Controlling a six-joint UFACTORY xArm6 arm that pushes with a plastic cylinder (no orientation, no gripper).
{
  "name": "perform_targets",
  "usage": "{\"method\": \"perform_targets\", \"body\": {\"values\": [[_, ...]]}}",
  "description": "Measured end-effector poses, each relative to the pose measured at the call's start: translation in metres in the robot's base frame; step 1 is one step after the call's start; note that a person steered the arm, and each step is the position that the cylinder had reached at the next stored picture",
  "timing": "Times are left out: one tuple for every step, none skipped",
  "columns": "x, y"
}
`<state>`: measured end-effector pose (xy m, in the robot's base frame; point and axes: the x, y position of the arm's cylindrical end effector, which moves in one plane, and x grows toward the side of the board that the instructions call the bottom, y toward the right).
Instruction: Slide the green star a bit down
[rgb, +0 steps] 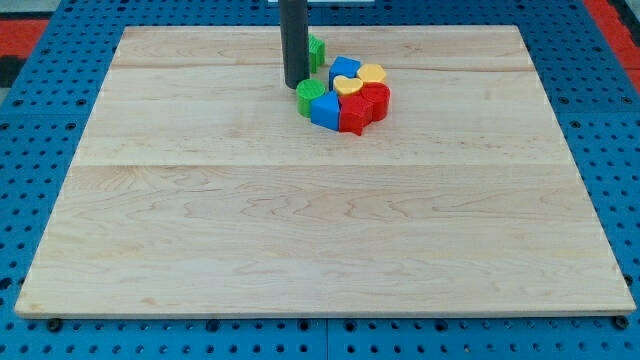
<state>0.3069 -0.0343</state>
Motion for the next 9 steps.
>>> {"method": "perform_targets", "body": {"values": [[-0.008,-0.030],[-0.028,-0.063],[-0.062,-0.066],[-0.089,-0.030],[-0.098,0.030],[-0.098,0.048],[-0.098,0.044],[-0.096,0.039],[-0.086,0.032]]}}
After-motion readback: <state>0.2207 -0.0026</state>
